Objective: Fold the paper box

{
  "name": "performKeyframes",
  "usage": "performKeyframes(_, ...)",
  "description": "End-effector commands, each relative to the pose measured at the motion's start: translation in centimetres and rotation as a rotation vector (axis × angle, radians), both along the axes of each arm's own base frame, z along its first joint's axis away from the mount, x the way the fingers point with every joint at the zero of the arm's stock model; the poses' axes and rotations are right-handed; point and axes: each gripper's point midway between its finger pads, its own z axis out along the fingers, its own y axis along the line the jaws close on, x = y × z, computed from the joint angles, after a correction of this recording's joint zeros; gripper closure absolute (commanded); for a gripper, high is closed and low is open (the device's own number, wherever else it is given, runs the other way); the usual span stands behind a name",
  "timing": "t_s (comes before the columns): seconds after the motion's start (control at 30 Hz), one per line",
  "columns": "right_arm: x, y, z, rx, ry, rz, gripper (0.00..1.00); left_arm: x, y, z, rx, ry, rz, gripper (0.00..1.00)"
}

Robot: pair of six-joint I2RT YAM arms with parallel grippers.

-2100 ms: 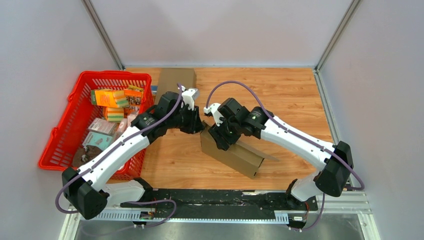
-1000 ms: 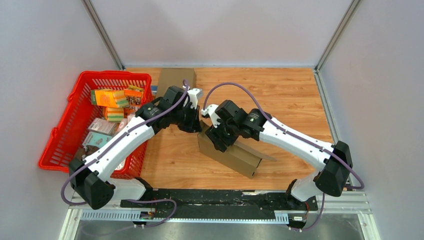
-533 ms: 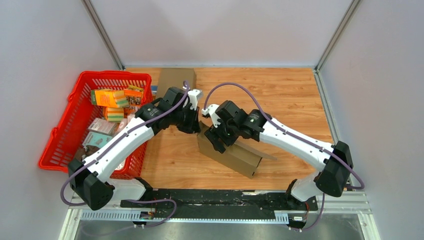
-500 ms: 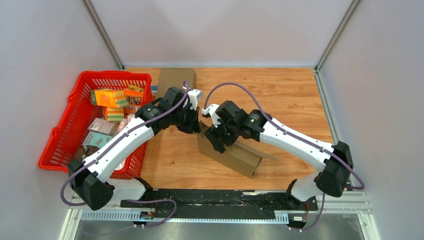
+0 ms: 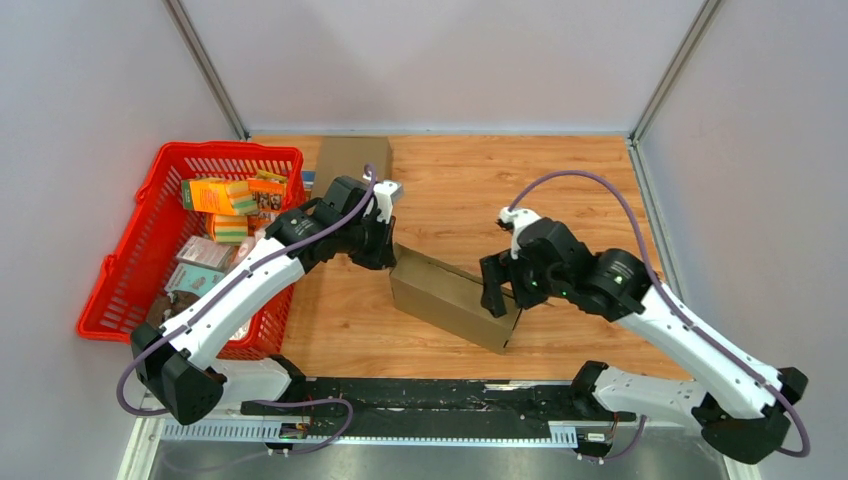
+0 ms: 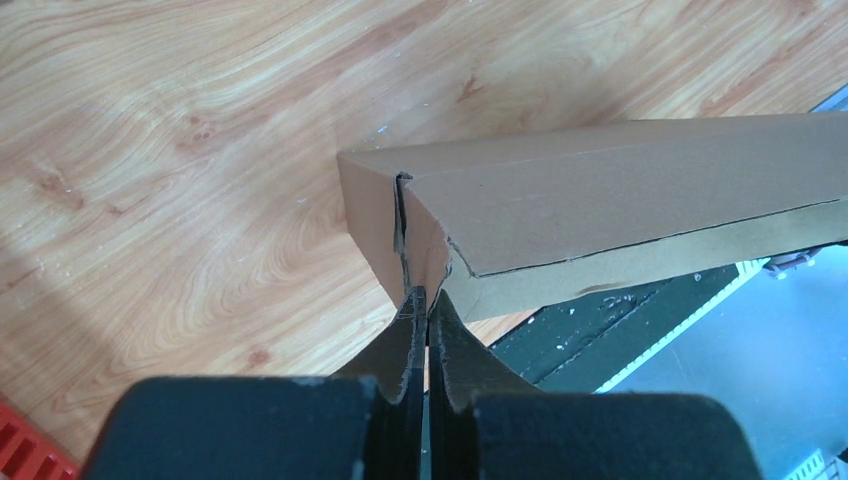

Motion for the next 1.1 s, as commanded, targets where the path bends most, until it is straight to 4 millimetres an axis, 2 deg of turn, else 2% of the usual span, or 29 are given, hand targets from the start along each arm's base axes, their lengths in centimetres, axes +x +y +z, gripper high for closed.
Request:
performKeyframes(0.0,-2.5,-5.5,-1.3,-0.105,0.089,-0.215,0.11,-0.3,0.7,0.8,0.018,-0.021,-0.006,1.0)
performKeyframes(0.13,-2.8,-6.9,-1.3,-0.102,0.057,-0.25,0.19,-0.4,0.7,0.7,0.022,-0.017,-0.011,1.0)
performKeyframes(0.2,-2.8,-7.7,-1.1,-0.118,0.04,-0.27,0.29,-0.4,0.8,0.6,0.027,-0.016,-0.01,1.0)
performKeyframes(0.23,-2.8,-7.8,-1.1,-0.122,0.038,-0.271,0.38,-0.4,0.8,0.7,0.027,-0.018,-0.009,1.0)
performKeyframes(0.3,-2.9,-8.0,-1.2,-0.139,0.047,-0.27,0.44,-0.5,0.8,0.7,0.028,-0.014,-0.009,1.0)
performKeyframes(0.5,-2.9,-6.5,-0.2,-0.095,0.074,-0.25,0.65,-0.6,0.8,0.5,0.025,-0.007,-0.007,1.0)
performKeyframes(0.67,-2.9,-4.3,0.8,-0.002,0.136,-0.273,0.87,-0.8,0.7,0.5,0.011,-0.002,-0.009,1.0)
performKeyframes(0.73,-2.7,-3.5,1.9,0.047,0.144,-0.29,0.95,-0.9,0.7,0.4,0.009,0.003,-0.011,1.0)
performKeyframes(0.83,-2.4,-2.5,2.8,0.101,0.178,-0.329,1.0,-1.1,0.6,0.4,0.0,0.008,-0.013,1.0)
performKeyframes(1.07,-1.4,-0.9,2.4,0.232,0.303,-0.437,1.0,-1.3,0.2,0.7,-0.034,0.01,-0.013,1.0)
